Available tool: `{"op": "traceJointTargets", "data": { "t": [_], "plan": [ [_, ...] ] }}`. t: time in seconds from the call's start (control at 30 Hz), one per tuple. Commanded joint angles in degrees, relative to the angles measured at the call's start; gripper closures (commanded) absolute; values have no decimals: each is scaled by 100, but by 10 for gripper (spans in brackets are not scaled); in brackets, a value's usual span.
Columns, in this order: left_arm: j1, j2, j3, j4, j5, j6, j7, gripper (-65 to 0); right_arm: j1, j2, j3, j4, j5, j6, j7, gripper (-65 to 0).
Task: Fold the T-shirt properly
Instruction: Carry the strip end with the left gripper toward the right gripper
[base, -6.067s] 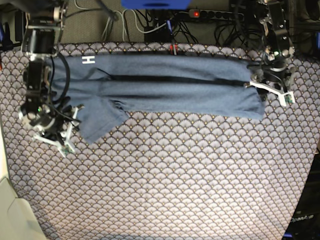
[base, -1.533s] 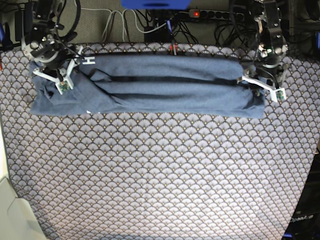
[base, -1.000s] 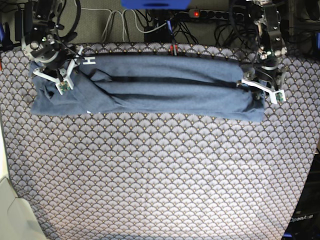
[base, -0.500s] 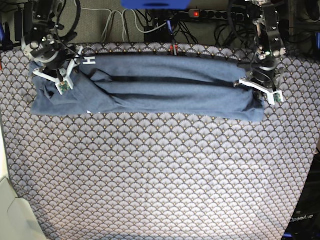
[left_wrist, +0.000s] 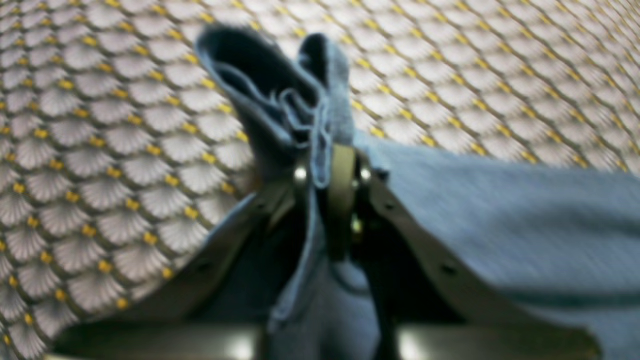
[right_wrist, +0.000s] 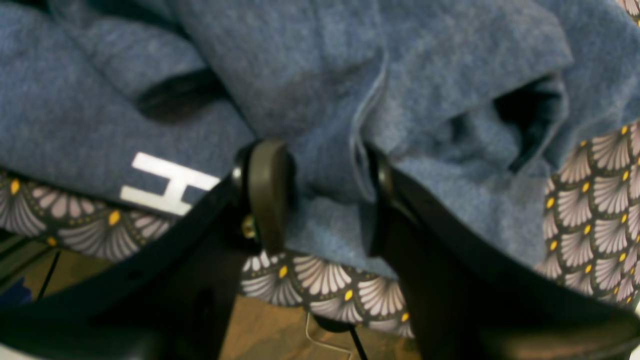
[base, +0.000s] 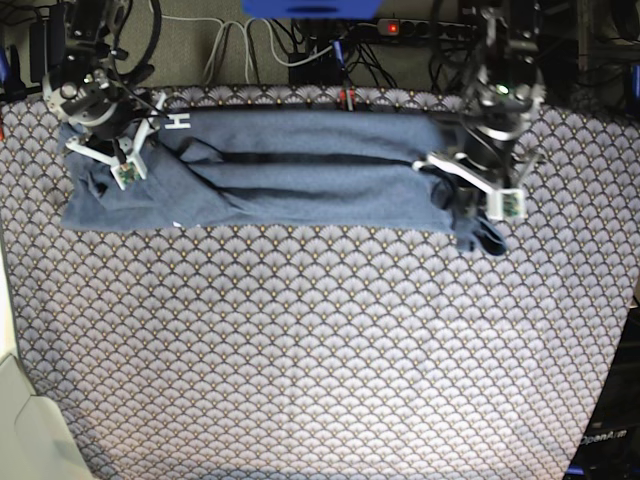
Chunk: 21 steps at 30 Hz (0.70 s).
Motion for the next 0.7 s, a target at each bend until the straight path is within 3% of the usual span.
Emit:
{"op": "traceJointTargets", "data": {
  "t": [0.0, 0.37, 0.67],
  "plan": [
    [11, 62, 139, 213, -15, -47, -133, -3, 28, 58, 16, 92, 49, -27, 73, -240],
    [-59, 141, 2090, 380, -24, -38, -124, -3, 28, 58, 16, 92, 49, -27, 56, -240],
    [-429, 317, 3031, 143, 2, -38, -124, -3, 19, 58, 16, 92, 40, -27, 56, -240]
  ]
}}
